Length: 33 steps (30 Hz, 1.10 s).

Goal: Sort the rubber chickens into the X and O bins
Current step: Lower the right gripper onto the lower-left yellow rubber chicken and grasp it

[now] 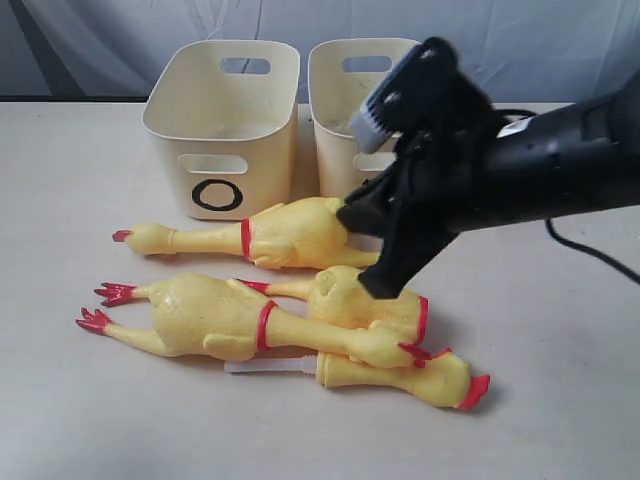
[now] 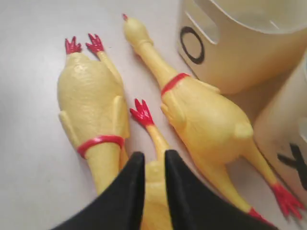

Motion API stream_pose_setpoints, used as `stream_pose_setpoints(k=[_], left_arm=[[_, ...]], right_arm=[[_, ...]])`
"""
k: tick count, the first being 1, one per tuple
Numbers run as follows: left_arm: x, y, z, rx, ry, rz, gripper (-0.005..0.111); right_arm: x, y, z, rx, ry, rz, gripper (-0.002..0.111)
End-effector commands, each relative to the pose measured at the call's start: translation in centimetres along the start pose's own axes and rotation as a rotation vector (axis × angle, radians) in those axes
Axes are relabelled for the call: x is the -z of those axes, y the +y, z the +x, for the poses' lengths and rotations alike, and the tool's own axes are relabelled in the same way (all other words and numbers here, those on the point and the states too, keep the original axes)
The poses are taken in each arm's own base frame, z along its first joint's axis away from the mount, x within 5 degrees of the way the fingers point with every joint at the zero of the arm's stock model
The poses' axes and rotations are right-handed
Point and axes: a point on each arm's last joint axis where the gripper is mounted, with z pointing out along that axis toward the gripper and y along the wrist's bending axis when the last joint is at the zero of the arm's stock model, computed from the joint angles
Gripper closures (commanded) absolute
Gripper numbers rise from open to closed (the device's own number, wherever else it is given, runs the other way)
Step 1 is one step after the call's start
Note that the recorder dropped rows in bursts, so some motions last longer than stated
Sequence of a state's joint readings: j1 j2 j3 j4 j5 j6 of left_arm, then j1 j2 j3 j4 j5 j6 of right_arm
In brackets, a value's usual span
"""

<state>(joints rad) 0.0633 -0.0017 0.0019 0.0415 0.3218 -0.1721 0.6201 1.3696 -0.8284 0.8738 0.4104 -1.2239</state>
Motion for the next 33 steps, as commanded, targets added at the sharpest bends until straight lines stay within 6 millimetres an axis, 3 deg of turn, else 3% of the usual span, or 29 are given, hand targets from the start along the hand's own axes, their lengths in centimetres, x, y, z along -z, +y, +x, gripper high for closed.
stream_pose_setpoints(k=[1,3,9,10,14,21,23,24,26,27,29,33], left_arm=[[0.0,0.0,-0.1,-0.001,-0.008,0.005,0.107],[0.0,0.0,-0.1,-0.001,-0.008,0.005,0.107],[0.0,0.0,-0.1,-0.001,-0.008,0.005,0.107],[0.0,0.0,-0.1,-0.001,-0.008,0.005,0.107],[0.0,0.0,-0.1,-0.001,-0.008,0.005,0.107],[0.0,0.0,-0.1,-0.001,-0.008,0.005,0.107],[0.0,0.0,-0.1,-0.001,-0.008,0.005,0.107],[0.0,0.0,-0.1,-0.001,-0.008,0.005,0.107],[0.0,0.0,-0.1,-0.001,-0.008,0.005,0.107],[0.0,0.0,-0.1,-0.001,-0.008,0.005,0.107],[0.0,0.0,-0.1,-0.001,-0.008,0.005,0.107],[0.0,0.0,-0.1,-0.001,-0.008,0.005,0.107]], right_arm=[[-3.8,0.9,-1.5,0.093,-0.011,0.021,0.019],[-6.3,1.4,-2.1,0.074,0.008,-0.014,0.005],[-11.9,3.4,-3.1,0.126,0.054,-0.101,0.007],[-13.4,4.1,-2.9,0.178,0.084,-0.136,0.007],[-15.8,5.3,-1.3,0.269,0.167,-0.191,0.007],[-18.3,6.6,2.1,0.249,0.312,-0.295,0.009],[-18.4,6.8,2.3,0.246,0.323,-0.307,0.026],[-18.3,7.0,2.2,0.257,0.321,-0.310,0.044],[-17.9,6.9,1.2,0.294,0.297,-0.303,0.091],[-17.5,7.0,0.3,0.293,0.277,-0.300,0.106],[-16.8,6.9,-1.7,0.318,0.223,-0.285,0.102],[-13.8,6.9,-7.1,0.333,0.092,-0.291,0.109]])
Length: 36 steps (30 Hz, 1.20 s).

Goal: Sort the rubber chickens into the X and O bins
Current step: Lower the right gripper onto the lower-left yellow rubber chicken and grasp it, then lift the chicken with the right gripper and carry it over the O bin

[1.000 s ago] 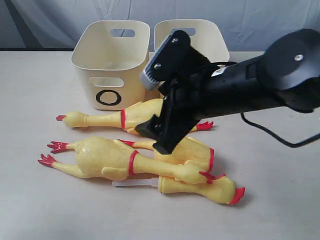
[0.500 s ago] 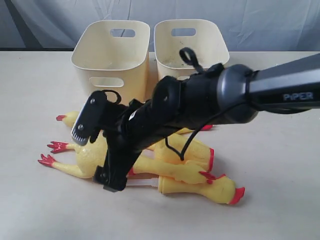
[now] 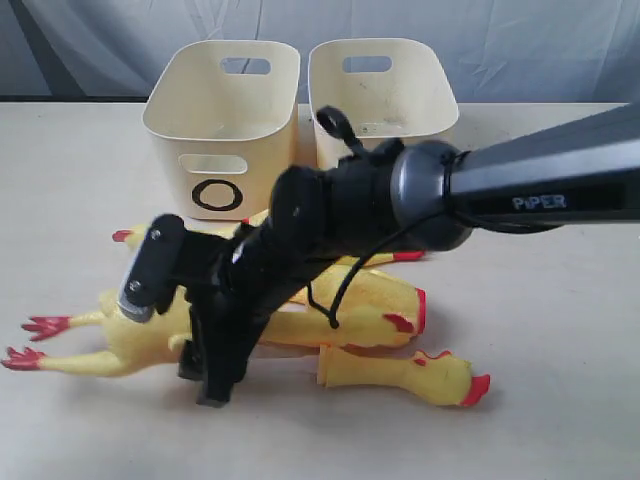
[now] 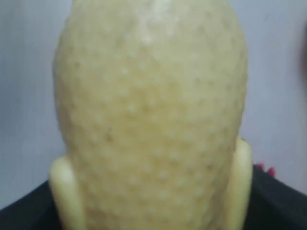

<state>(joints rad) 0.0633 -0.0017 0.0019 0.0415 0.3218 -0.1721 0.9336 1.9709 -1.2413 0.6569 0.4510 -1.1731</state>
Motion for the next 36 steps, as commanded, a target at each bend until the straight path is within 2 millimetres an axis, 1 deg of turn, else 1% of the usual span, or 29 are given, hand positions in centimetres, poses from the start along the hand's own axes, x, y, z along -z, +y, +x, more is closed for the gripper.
stream_pose_setpoints(k=[1,4,7,9,10,11,12,13,15,16,18,20,22,24,25,27,29,31,34,36], left_arm=[[0.0,0.0,-0.1,-0.001,-0.008,0.005,0.107],[0.0,0.0,-0.1,-0.001,-0.008,0.005,0.107],[0.0,0.0,-0.1,-0.001,-0.008,0.005,0.107],[0.0,0.0,-0.1,-0.001,-0.008,0.005,0.107],[0.0,0.0,-0.1,-0.001,-0.008,0.005,0.107],[0.0,0.0,-0.1,-0.001,-0.008,0.005,0.107],[0.0,0.0,-0.1,-0.001,-0.008,0.005,0.107],[0.0,0.0,-0.1,-0.001,-0.008,0.005,0.107],[0.0,0.0,-0.1,-0.001,-0.008,0.005,0.107],[0.0,0.0,-0.1,-0.001,-0.008,0.005,0.107],[0.0,0.0,-0.1,-0.001,-0.008,0.005,0.107],[0.0,0.0,-0.1,-0.001,-0.008,0.005,0.107],[0.0,0.0,-0.1,-0.001,-0.008,0.005,0.107],[0.0,0.0,-0.1,-0.001,-0.008,0.005,0.107],[0.0,0.0,-0.1,-0.001,-0.008,0.005,0.107],[0.0,0.0,-0.1,-0.001,-0.008,0.005,0.107],[0.0,0.0,-0.1,-0.001,-0.008,0.005,0.107],[0.0,0.0,-0.1,-0.001,-0.008,0.005,0.107],[0.0,0.0,-0.1,-0.001,-0.008,0.005,0.107],[0.0,0.0,-0.1,-0.001,-0.008,0.005,0.107]], right_arm=[[5.6,-0.7,-5.4,0.046,-0.161,0.039,0.109],[9.7,-1.2,-8.7,0.093,-0.278,0.101,0.109],[13.4,-2.4,-11.5,0.113,-0.425,0.256,0.109],[14.9,-3.8,-12.5,0.098,-0.513,0.395,0.109],[15.6,-4.9,-12.8,0.072,-0.569,0.503,0.109],[15.9,-5.5,-13.0,0.045,-0.612,0.578,0.109],[16.1,-6.3,-13.0,-0.002,-0.655,0.653,0.109],[16.3,-7.4,-12.9,-0.097,-0.719,0.752,0.109],[15.9,-8.9,-12.2,-0.231,-0.779,0.896,0.109],[15.4,-9.8,-11.6,-0.295,-0.818,1.001,0.109],[14.6,-11.1,-10.8,-0.400,-0.933,1.086,0.109],[13.2,-12.4,-9.9,-0.456,-1.107,1.052,0.109],[11.4,-14.0,-9.0,-0.470,-1.238,0.942,0.109],[9.3,-15.8,-7.7,-0.524,-1.241,0.891,0.109],[8.4,-16.7,-7.0,-0.541,-1.237,0.899,0.109],[7.3,-18.1,-6.1,-0.541,-1.257,0.939,0.109],[6.9,-19.3,-6.0,-0.528,-1.286,0.962,0.109],[5.9,-20.2,-6.2,-0.530,-1.239,0.934,0.109],[4.2,-21.6,-5.7,-0.530,-1.138,0.906,0.109],[3.3,-22.3,-5.5,-0.537,-1.120,0.901,0.109]])
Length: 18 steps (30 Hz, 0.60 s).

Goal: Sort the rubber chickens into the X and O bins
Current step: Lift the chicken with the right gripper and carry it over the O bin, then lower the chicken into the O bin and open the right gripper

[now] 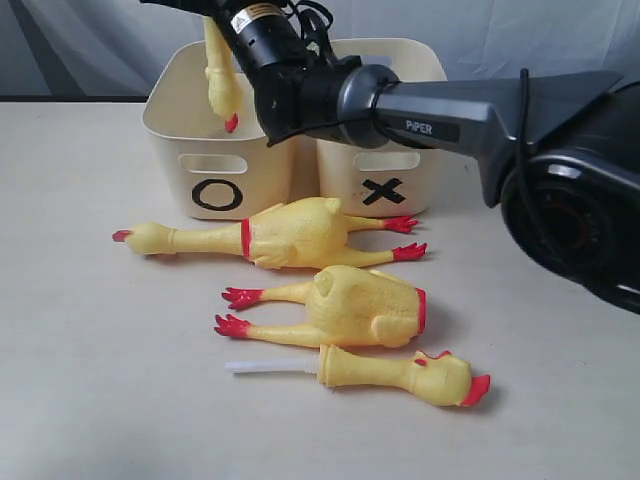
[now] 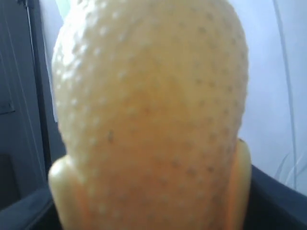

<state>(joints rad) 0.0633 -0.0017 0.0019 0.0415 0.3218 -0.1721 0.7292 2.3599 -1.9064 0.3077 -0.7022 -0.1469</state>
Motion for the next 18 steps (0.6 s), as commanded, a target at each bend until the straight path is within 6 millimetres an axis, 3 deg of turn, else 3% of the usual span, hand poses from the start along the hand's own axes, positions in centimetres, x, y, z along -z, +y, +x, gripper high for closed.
stream_pose_setpoints(k=[1,6,10,18], left_arm=[[0.0,0.0,-0.1,-0.001,-0.008,0.005,0.107],[0.0,0.0,-0.1,-0.001,-0.008,0.005,0.107],[0.0,0.0,-0.1,-0.001,-0.008,0.005,0.107],[0.0,0.0,-0.1,-0.001,-0.008,0.005,0.107]], right_arm=[[-1.2,-0.7,2.0,0.040,0.049,-0.016,0.109],[-1.0,-0.8,4.4,0.047,0.153,-0.029,0.109],[-0.5,-0.7,6.6,0.046,0.340,-0.050,0.109],[-0.1,-0.1,7.5,0.042,0.445,-0.073,0.109]])
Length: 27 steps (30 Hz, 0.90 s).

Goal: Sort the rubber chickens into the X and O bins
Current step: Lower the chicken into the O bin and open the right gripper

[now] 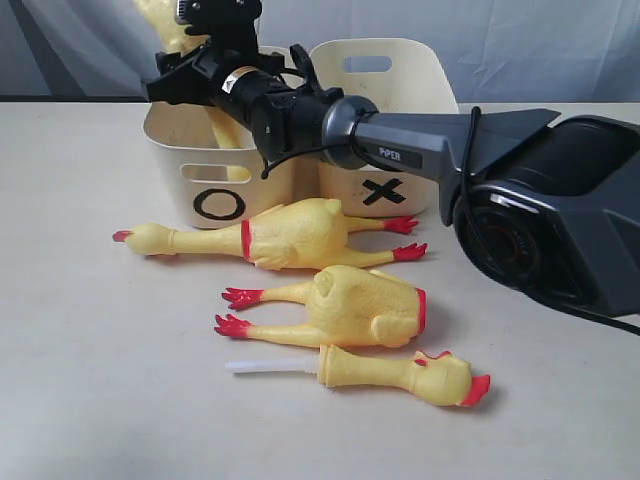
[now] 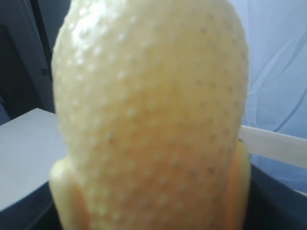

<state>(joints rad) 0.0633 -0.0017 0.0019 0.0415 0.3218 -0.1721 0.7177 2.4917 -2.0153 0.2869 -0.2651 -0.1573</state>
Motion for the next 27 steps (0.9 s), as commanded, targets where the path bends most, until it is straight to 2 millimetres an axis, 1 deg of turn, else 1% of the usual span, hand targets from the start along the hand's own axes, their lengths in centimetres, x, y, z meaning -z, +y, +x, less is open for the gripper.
stream_pose_setpoints(k=[1,3,4,7,8,9,11,13,15,20,22,24,25,27], left_arm=[[0.0,0.0,-0.1,-0.001,-0.008,0.005,0.107],[0.0,0.0,-0.1,-0.001,-0.008,0.005,0.107],[0.0,0.0,-0.1,-0.001,-0.008,0.005,0.107],[0.0,0.0,-0.1,-0.001,-0.008,0.005,0.107],[0.0,0.0,-0.1,-0.001,-0.008,0.005,0.107],[0.0,0.0,-0.1,-0.001,-0.008,0.005,0.107],[0.0,0.0,-0.1,-0.001,-0.008,0.005,0.107],[0.0,0.0,-0.1,-0.001,-0.008,0.005,0.107],[0.0,0.0,-0.1,-0.001,-0.008,0.005,0.107],[0.0,0.0,-0.1,-0.001,-0.008,0.005,0.107],[0.0,0.0,-0.1,-0.001,-0.008,0.005,0.107],[0.0,0.0,-0.1,-0.001,-0.008,0.005,0.107],[0.0,0.0,-0.1,-0.001,-0.008,0.005,0.107],[0.0,0.0,-0.1,-0.001,-0.008,0.005,0.107]], right_arm=[[0.0,0.3,-0.6,0.012,0.003,-0.011,0.107],[0.0,0.3,-0.4,0.012,0.027,-0.015,0.096],[0.0,0.4,-0.2,0.012,0.038,-0.017,0.087],[0.0,0.4,-0.1,0.012,0.058,-0.020,0.052],[0.0,0.4,-0.1,0.012,0.055,-0.019,0.043],[0.1,0.4,-0.2,0.012,0.053,-0.020,0.037],[0.2,0.4,-0.7,0.011,0.044,-0.021,0.036],[0.5,0.6,-1.9,0.044,0.022,-0.029,0.038],[1.0,0.7,-3.6,0.101,-0.009,-0.038,0.039],[2.1,0.4,-6.5,0.130,0.006,-0.043,0.039],[2.4,0.1,-6.9,0.150,0.042,-0.043,0.039],[2.5,-0.5,-6.7,0.153,0.090,-0.040,0.039],[2.5,-0.8,-6.6,0.152,0.114,-0.037,0.037],[2.5,-1.5,-6.2,0.149,0.151,-0.030,0.030]])
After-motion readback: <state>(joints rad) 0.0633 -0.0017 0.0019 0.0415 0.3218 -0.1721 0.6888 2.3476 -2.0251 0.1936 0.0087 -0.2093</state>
